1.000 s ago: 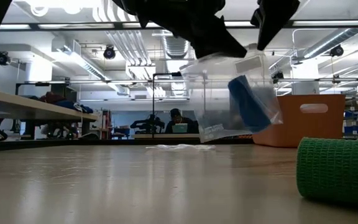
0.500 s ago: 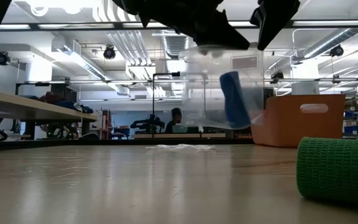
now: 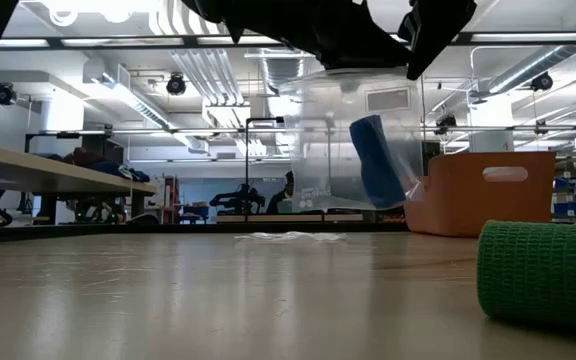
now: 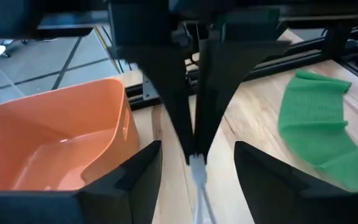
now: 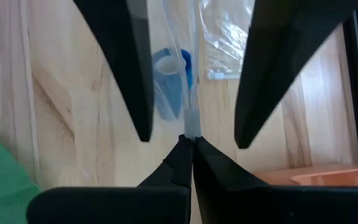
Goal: Roll bandage
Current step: Close the left transparent zip bag
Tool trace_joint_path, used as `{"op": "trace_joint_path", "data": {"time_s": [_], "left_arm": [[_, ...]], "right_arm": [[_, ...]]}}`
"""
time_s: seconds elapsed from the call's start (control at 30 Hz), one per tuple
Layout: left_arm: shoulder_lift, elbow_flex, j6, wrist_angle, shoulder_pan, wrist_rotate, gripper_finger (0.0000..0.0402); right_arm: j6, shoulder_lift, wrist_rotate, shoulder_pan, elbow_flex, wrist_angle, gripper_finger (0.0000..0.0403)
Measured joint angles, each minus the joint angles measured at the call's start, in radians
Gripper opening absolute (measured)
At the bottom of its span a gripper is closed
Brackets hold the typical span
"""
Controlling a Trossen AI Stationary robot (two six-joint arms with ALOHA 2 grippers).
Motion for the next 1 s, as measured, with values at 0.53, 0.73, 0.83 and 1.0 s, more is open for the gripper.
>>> {"op": "trace_joint_path", "data": {"time_s": [0.53, 0.73, 0.83, 1.0], "left_arm": [[0.022, 0.0, -0.008, -0.001, 0.002, -0.028, 0.0036], [0.018, 0.0, -0.008, -0.006, 0.002, -0.029, 0.0008], [0.014, 0.0, -0.009, -0.017, 0.002, -0.029, 0.0011], [-0.002, 0.0, -0.011, -0.059, 0.002, -0.029, 0.0014]], "right_arm": [[-0.012, 0.0, 0.001, 0.0, 0.0, 0.005, 0.0], [-0.012, 0.0, 0.004, 0.0, 0.0, 0.005, 0.0], [-0.012, 0.0, 0.003, 0.0, 0.0, 0.004, 0.0], [-0.012, 0.0, 0.001, 0.0, 0.0, 0.009, 0.0]]}}
